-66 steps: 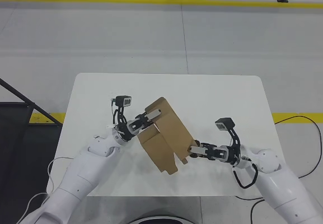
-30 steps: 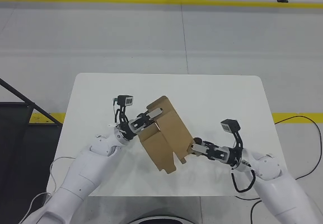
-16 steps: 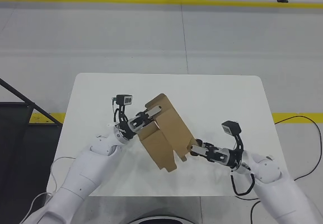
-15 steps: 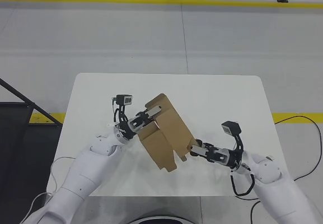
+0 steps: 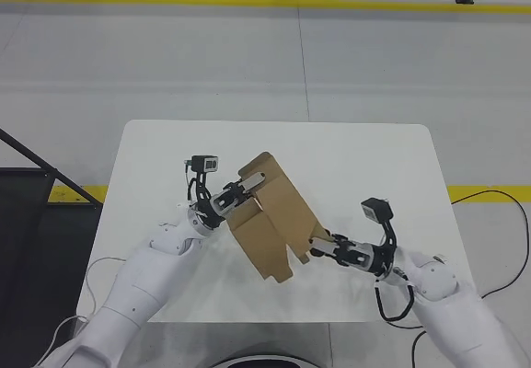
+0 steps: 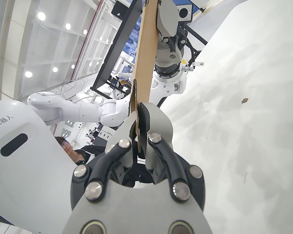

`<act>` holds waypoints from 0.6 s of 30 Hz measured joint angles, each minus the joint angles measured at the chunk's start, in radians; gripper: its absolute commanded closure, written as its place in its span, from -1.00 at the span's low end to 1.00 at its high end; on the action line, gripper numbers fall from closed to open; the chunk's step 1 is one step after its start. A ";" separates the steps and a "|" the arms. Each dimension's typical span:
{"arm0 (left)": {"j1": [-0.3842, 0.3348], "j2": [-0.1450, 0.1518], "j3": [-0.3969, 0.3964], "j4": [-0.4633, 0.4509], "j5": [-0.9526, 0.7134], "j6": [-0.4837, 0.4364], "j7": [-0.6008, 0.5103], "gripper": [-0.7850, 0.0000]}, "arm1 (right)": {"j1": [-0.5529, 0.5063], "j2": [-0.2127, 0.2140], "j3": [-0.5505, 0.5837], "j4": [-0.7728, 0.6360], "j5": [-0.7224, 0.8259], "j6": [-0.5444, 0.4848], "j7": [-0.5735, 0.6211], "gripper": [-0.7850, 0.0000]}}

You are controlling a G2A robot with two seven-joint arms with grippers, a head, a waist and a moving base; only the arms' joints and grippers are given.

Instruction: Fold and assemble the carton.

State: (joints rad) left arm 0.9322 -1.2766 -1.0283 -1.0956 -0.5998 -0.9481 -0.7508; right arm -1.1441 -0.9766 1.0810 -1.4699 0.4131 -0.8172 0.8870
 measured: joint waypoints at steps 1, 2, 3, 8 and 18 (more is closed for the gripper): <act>0.000 0.000 0.000 0.001 -0.001 0.001 -0.002 1.00 | 0.000 0.000 0.001 0.001 0.001 -0.002 0.000 1.00; 0.000 -0.001 -0.001 0.002 -0.002 0.001 -0.005 1.00 | 0.000 -0.001 0.002 0.002 0.003 -0.005 0.000 1.00; 0.000 -0.001 -0.002 0.003 -0.003 0.000 -0.007 0.77 | -0.001 -0.001 0.004 0.003 0.005 -0.007 0.001 1.00; -0.002 -0.001 -0.007 0.009 0.023 -0.004 -0.019 -1.00 | -0.007 0.002 0.021 0.002 0.011 -0.011 0.007 1.00; 0.039 0.029 -0.085 -0.014 0.142 -0.065 -0.057 -1.00 | -0.028 0.029 0.113 -0.033 0.031 0.069 0.112 1.00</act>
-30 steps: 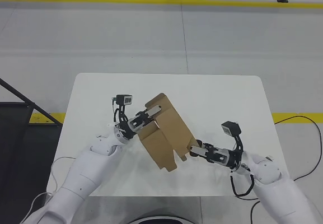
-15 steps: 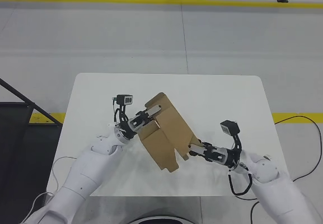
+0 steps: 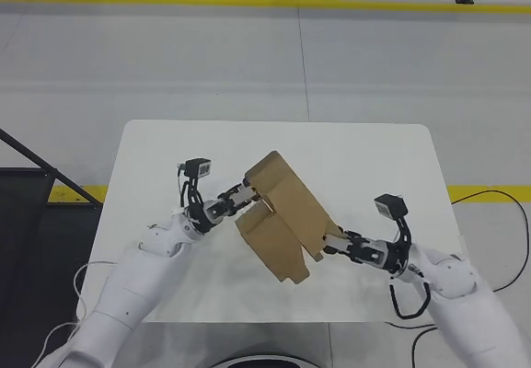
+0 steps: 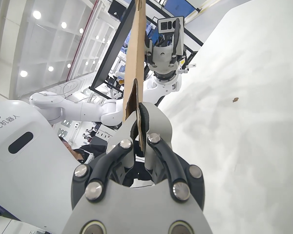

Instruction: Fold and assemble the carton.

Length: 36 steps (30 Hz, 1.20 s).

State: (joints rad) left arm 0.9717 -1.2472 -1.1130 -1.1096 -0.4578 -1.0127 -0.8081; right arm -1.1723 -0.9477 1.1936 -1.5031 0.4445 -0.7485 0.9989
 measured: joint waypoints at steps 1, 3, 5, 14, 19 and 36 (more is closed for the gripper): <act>0.007 0.005 -0.010 -0.008 0.021 0.000 0.000 -1.00 | -0.001 0.003 0.011 -0.004 -0.002 0.015 0.014 1.00; 0.031 0.018 -0.037 -0.038 0.063 0.000 0.000 -1.00 | -0.002 0.012 0.037 -0.013 -0.003 0.051 0.053 1.00; 0.060 0.034 -0.073 -0.073 0.094 0.000 0.000 -1.00 | -0.004 0.020 0.065 -0.021 -0.006 0.095 0.090 1.00; 0.225 0.110 -0.207 -0.283 0.240 0.000 0.000 -1.00 | -0.027 0.052 0.167 -0.073 -0.043 0.285 0.205 1.00; 0.300 0.154 -0.231 -0.401 0.346 0.000 0.000 -1.00 | -0.012 0.060 0.173 -0.089 -0.064 0.389 0.269 1.00; 0.358 0.188 -0.242 -0.517 0.395 0.013 0.003 -1.00 | -0.001 0.061 0.170 -0.091 -0.073 0.438 0.269 1.00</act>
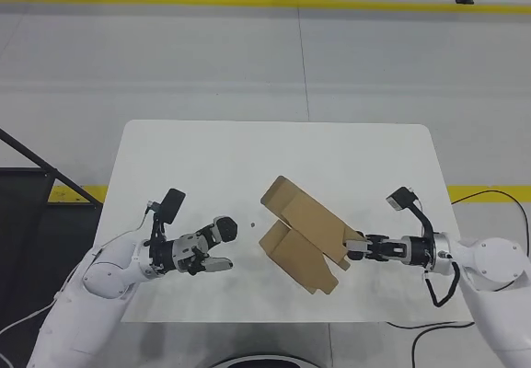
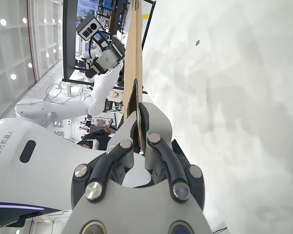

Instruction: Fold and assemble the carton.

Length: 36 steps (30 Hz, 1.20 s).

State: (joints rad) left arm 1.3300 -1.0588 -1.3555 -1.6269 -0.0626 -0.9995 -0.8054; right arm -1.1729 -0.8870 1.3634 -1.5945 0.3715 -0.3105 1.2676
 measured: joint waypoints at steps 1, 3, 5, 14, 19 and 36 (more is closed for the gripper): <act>-0.003 0.001 0.007 -0.008 -0.007 0.006 -0.008 -1.00 | -0.002 0.000 -0.002 -0.002 -0.001 0.001 -0.004 1.00; -0.018 0.007 0.013 -0.015 -0.024 0.015 -0.030 -1.00 | -0.006 -0.001 -0.008 -0.011 -0.012 0.011 -0.020 1.00; -0.034 0.015 0.017 -0.017 -0.025 0.013 -0.029 -1.00 | -0.002 -0.001 -0.014 -0.011 -0.018 0.024 -0.015 1.00; -0.146 0.087 0.159 0.007 -0.030 -0.013 -0.003 -1.00 | 0.067 -0.002 -0.054 0.031 0.003 0.069 0.079 1.00; -0.217 0.132 0.253 0.031 -0.016 -0.013 -0.003 -1.00 | 0.100 -0.005 -0.078 0.054 0.012 0.077 0.103 1.00; -0.388 0.216 0.506 0.072 -0.106 -0.013 -0.003 -1.00 | 0.139 -0.011 -0.131 0.069 -0.011 0.089 0.098 1.00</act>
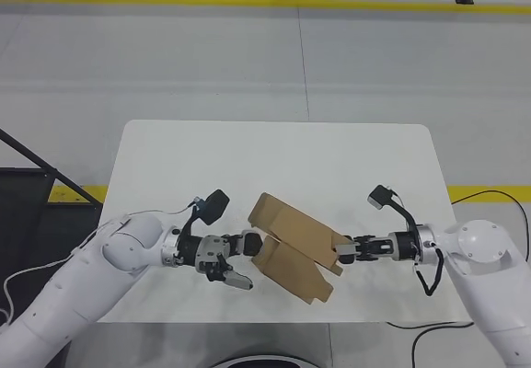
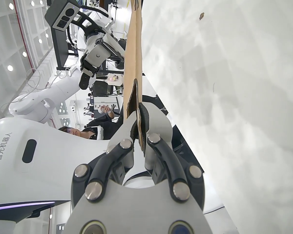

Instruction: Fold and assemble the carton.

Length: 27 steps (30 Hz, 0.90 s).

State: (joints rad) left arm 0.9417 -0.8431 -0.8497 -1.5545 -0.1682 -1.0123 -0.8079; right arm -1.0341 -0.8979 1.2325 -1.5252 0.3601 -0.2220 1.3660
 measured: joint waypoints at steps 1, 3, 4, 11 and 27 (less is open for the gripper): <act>-0.010 0.001 0.013 0.004 -0.007 0.000 0.000 -1.00 | 0.000 0.000 -0.001 0.000 -0.001 -0.001 0.000 1.00; -0.032 0.004 0.042 0.012 -0.023 0.000 0.000 -1.00 | 0.000 0.000 -0.002 -0.001 -0.001 -0.004 0.000 1.00; -0.041 0.005 0.055 0.015 -0.028 0.000 0.000 -1.00 | -0.001 0.001 -0.002 -0.002 -0.002 -0.006 -0.001 1.00; -0.111 0.003 0.145 0.055 -0.063 0.000 0.000 -1.00 | -0.006 0.002 -0.007 -0.009 -0.007 -0.016 -0.009 1.00; -0.226 -0.028 0.298 0.151 -0.120 0.000 0.000 -1.00 | -0.021 0.004 0.004 -0.027 0.014 -0.066 -0.040 1.00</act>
State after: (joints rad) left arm 0.7159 -0.8712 -0.5513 -1.4039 -0.2878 -1.0123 -0.8078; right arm -1.0556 -0.8940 1.2368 -1.5520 0.3738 -0.2877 1.3261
